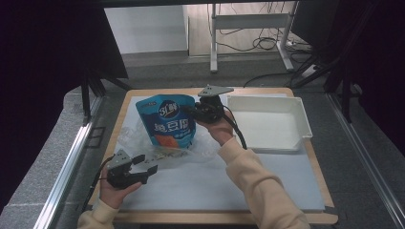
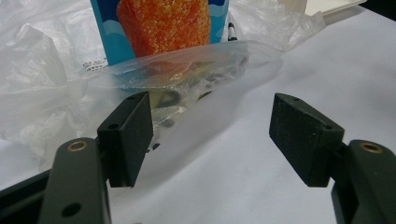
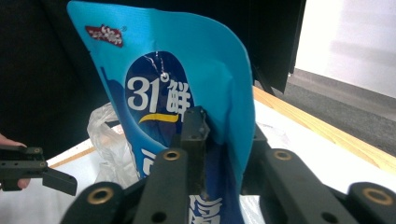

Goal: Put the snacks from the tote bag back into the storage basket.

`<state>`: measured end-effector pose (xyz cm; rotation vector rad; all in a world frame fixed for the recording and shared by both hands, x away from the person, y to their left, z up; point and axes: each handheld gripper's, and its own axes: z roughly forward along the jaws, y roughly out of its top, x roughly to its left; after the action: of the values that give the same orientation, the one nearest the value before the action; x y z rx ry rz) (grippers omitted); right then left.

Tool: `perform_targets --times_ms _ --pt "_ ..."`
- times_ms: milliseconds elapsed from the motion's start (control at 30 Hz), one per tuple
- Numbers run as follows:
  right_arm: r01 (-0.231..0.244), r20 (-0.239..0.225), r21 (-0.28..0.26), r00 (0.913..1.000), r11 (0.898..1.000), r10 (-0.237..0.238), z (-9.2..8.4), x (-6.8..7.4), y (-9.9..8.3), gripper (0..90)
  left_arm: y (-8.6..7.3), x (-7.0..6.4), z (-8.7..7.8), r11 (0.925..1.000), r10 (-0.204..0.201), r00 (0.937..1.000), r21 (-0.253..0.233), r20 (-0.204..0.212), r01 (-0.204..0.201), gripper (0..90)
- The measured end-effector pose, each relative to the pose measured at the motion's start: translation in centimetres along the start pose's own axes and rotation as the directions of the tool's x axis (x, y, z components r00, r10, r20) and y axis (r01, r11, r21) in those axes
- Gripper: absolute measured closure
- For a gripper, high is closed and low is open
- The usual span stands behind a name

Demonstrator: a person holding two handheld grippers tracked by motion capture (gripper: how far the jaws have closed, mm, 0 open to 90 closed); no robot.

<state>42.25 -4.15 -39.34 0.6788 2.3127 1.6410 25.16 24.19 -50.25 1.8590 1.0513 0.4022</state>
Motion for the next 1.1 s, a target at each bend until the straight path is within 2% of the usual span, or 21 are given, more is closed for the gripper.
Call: perform_targets --times_ms 167,367,767,1100 --pt "0.023 -0.016 -0.011 0.9996 1.000 -0.023 0.04 -0.26 -0.15 85.6 -0.01 -0.03 0.07 1.0000 -0.002 1.0000 0.003 0.000 0.002 30.4" --pt "0.034 -0.033 -0.016 0.9988 0.999 -0.035 0.07 -0.31 -0.21 87.8 -0.01 -0.01 0.11 1.0000 -0.002 1.0000 0.005 0.000 0.002 30.4" --pt "0.030 -0.079 -0.048 0.9963 0.998 -0.034 0.24 -0.68 -0.33 88.9 -0.02 0.03 0.11 1.0000 0.000 1.0000 0.007 -0.001 0.000 30.4" --pt "0.007 -0.103 -0.074 0.9945 0.997 -0.014 0.38 -0.21 -0.26 89.1 -0.01 0.04 0.08 1.0000 0.002 1.0000 0.007 -0.002 -0.002 30.4"
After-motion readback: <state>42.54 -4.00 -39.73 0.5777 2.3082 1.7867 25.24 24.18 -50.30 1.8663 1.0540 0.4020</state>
